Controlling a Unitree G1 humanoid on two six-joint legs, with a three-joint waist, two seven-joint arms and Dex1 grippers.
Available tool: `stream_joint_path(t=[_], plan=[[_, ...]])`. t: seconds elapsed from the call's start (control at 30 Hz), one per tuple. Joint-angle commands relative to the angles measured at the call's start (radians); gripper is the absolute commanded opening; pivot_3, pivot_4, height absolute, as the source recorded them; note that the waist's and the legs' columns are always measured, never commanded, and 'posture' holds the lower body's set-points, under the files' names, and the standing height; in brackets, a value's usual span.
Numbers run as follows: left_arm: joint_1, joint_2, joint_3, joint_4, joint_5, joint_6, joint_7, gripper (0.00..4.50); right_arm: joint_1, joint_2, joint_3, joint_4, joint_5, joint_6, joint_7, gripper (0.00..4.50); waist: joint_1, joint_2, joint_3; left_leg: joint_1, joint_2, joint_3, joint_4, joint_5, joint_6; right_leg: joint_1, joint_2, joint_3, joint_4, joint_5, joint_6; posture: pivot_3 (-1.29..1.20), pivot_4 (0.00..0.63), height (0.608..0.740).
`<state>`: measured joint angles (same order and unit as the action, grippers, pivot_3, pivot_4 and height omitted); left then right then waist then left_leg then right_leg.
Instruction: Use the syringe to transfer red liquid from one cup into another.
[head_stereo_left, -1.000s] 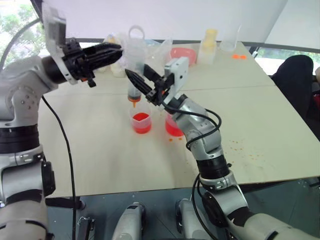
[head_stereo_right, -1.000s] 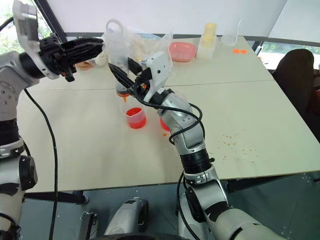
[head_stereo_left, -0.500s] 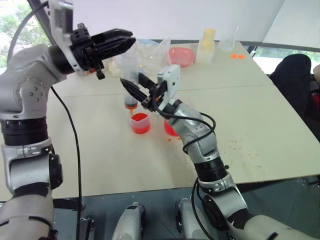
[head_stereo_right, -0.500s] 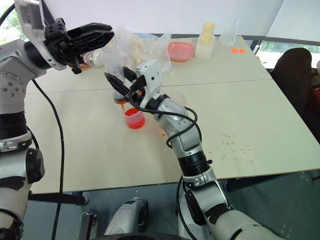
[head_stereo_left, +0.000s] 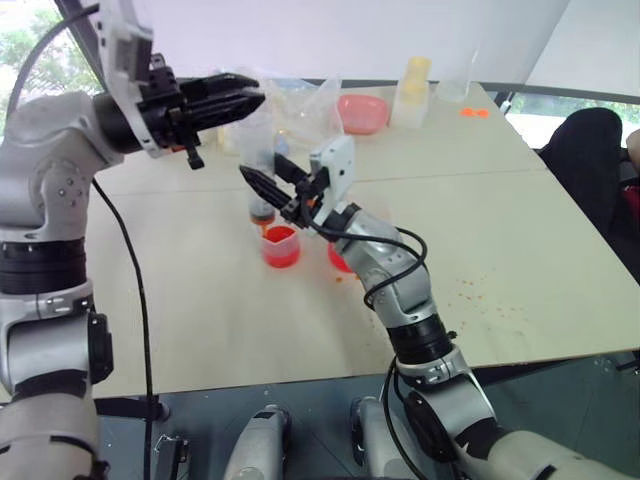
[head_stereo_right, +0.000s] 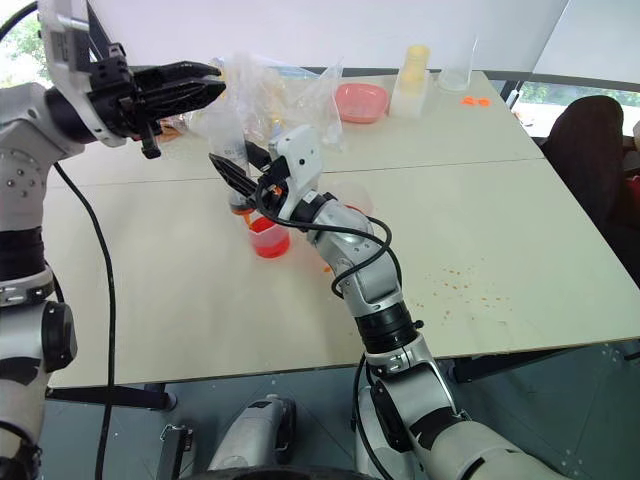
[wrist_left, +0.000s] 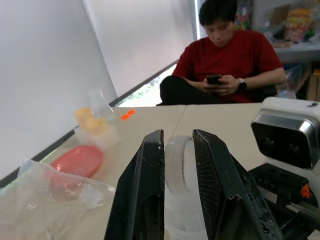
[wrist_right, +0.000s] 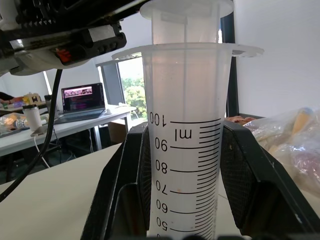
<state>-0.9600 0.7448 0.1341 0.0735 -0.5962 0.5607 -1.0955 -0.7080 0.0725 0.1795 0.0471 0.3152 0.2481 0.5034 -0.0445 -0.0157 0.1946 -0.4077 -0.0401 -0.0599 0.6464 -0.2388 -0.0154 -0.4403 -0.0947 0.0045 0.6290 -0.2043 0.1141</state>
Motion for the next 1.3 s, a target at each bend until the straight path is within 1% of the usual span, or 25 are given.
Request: stream_joint_path(t=[0.03, 0.13, 0.17, 0.4, 0.5, 0.8, 1.13, 1.23, 1.27, 1.3], plan=[[0.01, 0.023, -0.007, 0.001, 0.031, -0.019, -0.009, 0.94, -0.013, 0.009, -0.018, -0.041, 0.006, -0.026, -0.005, 1.41, 0.0, 0.0, 0.0, 0.0, 0.0, 0.0, 0.0, 0.0, 0.0, 0.0, 0.0, 0.0, 0.0, 0.0, 0.0, 0.0, 0.15, 0.74], [0.008, 0.018, -0.011, 0.001, 0.031, -0.013, -0.014, 0.15, -0.014, 0.008, -0.018, -0.042, 0.006, -0.027, -0.005, 1.41, 0.0, 0.0, 0.0, 0.0, 0.0, 0.0, 0.0, 0.0, 0.0, 0.0, 0.0, 0.0, 0.0, 0.0, 0.0, 0.0, 0.15, 0.74], [0.005, 0.015, -0.011, 0.0, 0.029, -0.011, -0.015, 0.02, -0.015, 0.007, -0.018, -0.042, 0.005, -0.029, -0.004, 1.41, 0.0, 0.0, 0.0, 0.0, 0.0, 0.0, 0.0, 0.0, 0.0, 0.0, 0.0, 0.0, 0.0, 0.0, 0.0, 0.0, 0.15, 0.74], [-0.011, 0.006, -0.008, 0.005, 0.028, -0.005, -0.01, 0.02, -0.016, 0.009, -0.019, -0.042, 0.001, -0.03, -0.004, 1.41, 0.0, 0.0, 0.0, 0.0, 0.0, 0.0, 0.0, 0.0, 0.0, 0.0, 0.0, 0.0, 0.0, 0.0, 0.0, 0.0, 0.15, 0.74], [-0.014, 0.003, -0.026, 0.002, 0.053, -0.021, -0.003, 0.02, -0.015, 0.009, -0.016, -0.044, -0.002, -0.031, 0.0, 1.41, 0.0, 0.0, 0.0, 0.0, 0.0, 0.0, 0.0, 0.0, 0.0, 0.0, 0.0, 0.0, 0.0, 0.0, 0.0, 0.0, 0.15, 0.74], [0.048, 0.024, -0.062, 0.01, 0.089, -0.034, -0.023, 0.02, -0.036, 0.004, -0.045, -0.053, 0.015, -0.021, -0.001, 1.41, 0.0, 0.0, 0.0, 0.0, 0.0, 0.0, 0.0, 0.0, 0.0, 0.0, 0.0, 0.0, 0.0, 0.0, 0.0, 0.0, 0.15, 0.74], [0.1, -0.005, -0.061, 0.013, 0.073, -0.029, -0.001, 0.02, -0.073, -0.036, -0.08, -0.086, 0.03, 0.002, 0.005, 1.41, 0.001, 0.0, 0.0, 0.0, 0.0, 0.0, 0.0, 0.0, 0.0, 0.0, 0.0, 0.0, 0.0, 0.0, 0.0, 0.0, 0.15, 0.74], [0.069, -0.013, -0.011, 0.017, 0.012, 0.011, 0.007, 0.02, -0.069, -0.036, -0.072, -0.096, 0.029, 0.006, 0.007, 1.41, 0.0, 0.0, 0.0, 0.0, 0.0, 0.0, 0.0, 0.0, 0.0, 0.0, 0.0, 0.0, 0.0, 0.0, 0.0, 0.0, 0.15, 0.74], [0.062, -0.009, 0.003, 0.022, -0.002, 0.021, 0.005, 0.8, -0.068, -0.036, -0.07, -0.099, 0.029, 0.006, 0.007, 1.41, 0.0, 0.0, 0.0, 0.0, 0.0, 0.0, 0.0, 0.0, 0.0, 0.0, 0.0, 0.0, 0.0, 0.0, 0.0, 0.0, 0.15, 0.74], [0.059, -0.003, 0.012, 0.027, -0.009, 0.026, 0.004, 1.09, -0.068, -0.037, -0.068, -0.1, 0.028, 0.006, 0.009, 1.41, 0.0, 0.0, 0.0, 0.0, 0.0, 0.0, 0.0, 0.0, 0.0, 0.0, 0.0, 0.0, 0.0, 0.0, 0.0, 0.0, 0.15, 0.74]])
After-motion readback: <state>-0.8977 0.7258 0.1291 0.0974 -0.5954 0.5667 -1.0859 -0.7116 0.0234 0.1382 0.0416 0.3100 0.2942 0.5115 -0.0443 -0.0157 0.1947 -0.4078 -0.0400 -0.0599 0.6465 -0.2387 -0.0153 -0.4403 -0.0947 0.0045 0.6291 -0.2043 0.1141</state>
